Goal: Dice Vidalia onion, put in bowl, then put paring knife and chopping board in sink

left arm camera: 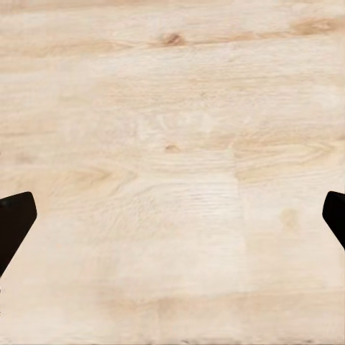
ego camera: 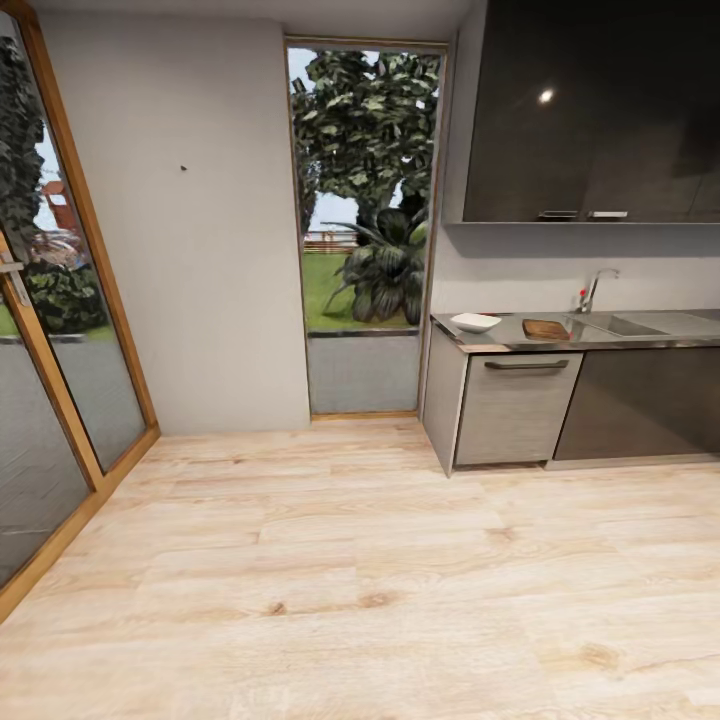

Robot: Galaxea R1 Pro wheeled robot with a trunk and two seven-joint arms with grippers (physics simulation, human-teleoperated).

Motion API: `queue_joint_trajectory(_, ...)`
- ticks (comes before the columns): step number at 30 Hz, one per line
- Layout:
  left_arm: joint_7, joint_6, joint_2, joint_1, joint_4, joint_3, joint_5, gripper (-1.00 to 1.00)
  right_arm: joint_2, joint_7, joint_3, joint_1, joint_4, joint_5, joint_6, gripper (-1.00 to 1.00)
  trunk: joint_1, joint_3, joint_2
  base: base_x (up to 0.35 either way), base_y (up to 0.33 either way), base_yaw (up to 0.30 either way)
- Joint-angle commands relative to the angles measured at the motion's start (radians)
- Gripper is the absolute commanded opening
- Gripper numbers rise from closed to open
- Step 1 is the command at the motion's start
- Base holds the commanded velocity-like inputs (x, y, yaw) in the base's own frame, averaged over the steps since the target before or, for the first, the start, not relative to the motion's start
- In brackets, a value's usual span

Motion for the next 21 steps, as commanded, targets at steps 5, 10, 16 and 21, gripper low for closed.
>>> queue_joint_trajectory(5, 0.001, -0.006, 0.0, 0.0, 0.008, 0.0, 0.001, 1.0, 0.0, -0.005, 0.0, 0.0, 0.004, 0.001, -0.01, 1.0, 0.0, -0.001, 0.0, 0.0, 0.0, 0.0)
queue_joint_trajectory(10, 0.001, -0.007, 0.002, 0.001, 0.009, 0.0, 0.001, 1.0, 0.001, -0.005, 0.0, 0.0, 0.005, 0.001, -0.011, 1.0, 0.0, -0.001, 0.0, 0.0, 0.0, 0.0)
queue_joint_trajectory(16, 0.001, -0.007, 0.004, 0.001, 0.022, 0.001, 0.001, 1.0, 0.004, -0.009, 0.0, 0.0, 0.005, 0.001, -0.012, 1.0, 0.0, -0.001, 0.0, 0.0, 0.0, 0.0)
queue_joint_trajectory(21, 0.001, -0.008, 0.004, 0.001, 0.036, 0.001, 0.001, 1.0, 0.004, -0.01, 0.0, 0.0, 0.005, 0.0, -0.012, 1.0, 0.0, 0.0, 0.0, 0.0, 0.0, -0.085)
